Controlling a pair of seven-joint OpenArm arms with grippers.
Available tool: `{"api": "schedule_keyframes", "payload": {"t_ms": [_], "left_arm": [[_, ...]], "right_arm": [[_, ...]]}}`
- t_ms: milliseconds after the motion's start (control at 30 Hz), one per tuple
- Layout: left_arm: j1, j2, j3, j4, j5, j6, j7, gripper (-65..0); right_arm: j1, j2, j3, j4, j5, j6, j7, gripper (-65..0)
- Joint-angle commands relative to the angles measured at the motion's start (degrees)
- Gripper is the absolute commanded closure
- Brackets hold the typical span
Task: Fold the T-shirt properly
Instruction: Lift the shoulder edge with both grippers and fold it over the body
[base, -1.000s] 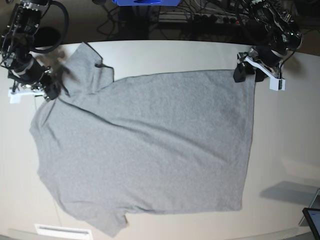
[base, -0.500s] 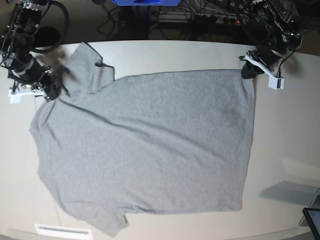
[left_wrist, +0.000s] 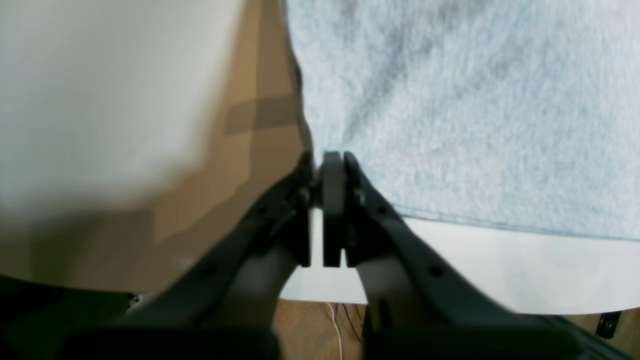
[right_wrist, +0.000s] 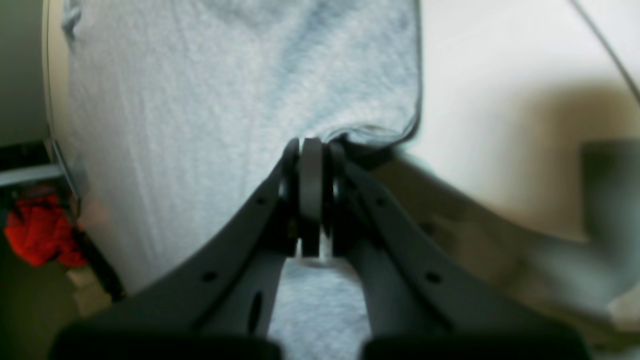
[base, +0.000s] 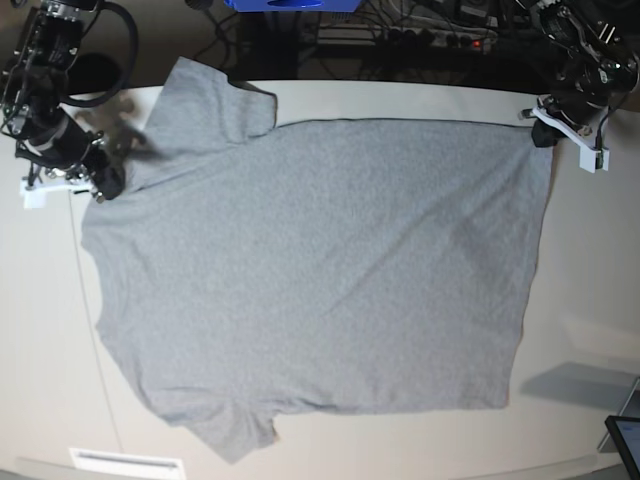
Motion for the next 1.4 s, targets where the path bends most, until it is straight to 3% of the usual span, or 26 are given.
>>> {"api": "schedule_keyframes", "payload": {"t_ms": [0,200,367,733,967,1367], "left_arm": [[0.0,-1.0,-0.3,0.9,-0.8,0.1,-0.7,0.0],[-0.9,-1.0,-0.2,0.9,-0.5,0.1,-0.7,0.0],[-1.5,-1.0,-0.3,1.0,-0.9,0.1,-0.5,0.0],[-2.0,-0.9,-2.1,2.6,-1.2,0.1,0.2,0.0],[-8.5,-0.6,-6.7,3.6,-1.2,0.1,9.3,0.0],[-10.6,-0.6,-6.6,7.1,-1.3,0.1,10.1,0.0]], "right_arm": [[0.4,0.6,0.1,2.3,1.3,0.7,-0.4,0.0],[0.4,-2.6,0.7,3.1,1.4,0.6,-6.8,0.0],[0.4,-4.8,0.3,3.5,1.4,0.6,-9.0,0.0],[3.3,-3.5,0.6,5.1,1.3,0.6,-9.0,0.0],[6.0,-3.3,0.7,4.9,1.3,0.6,-10.7,0.0],[9.0,-3.3,0.6,4.7,1.3,0.6,-10.8,0.0]]}}
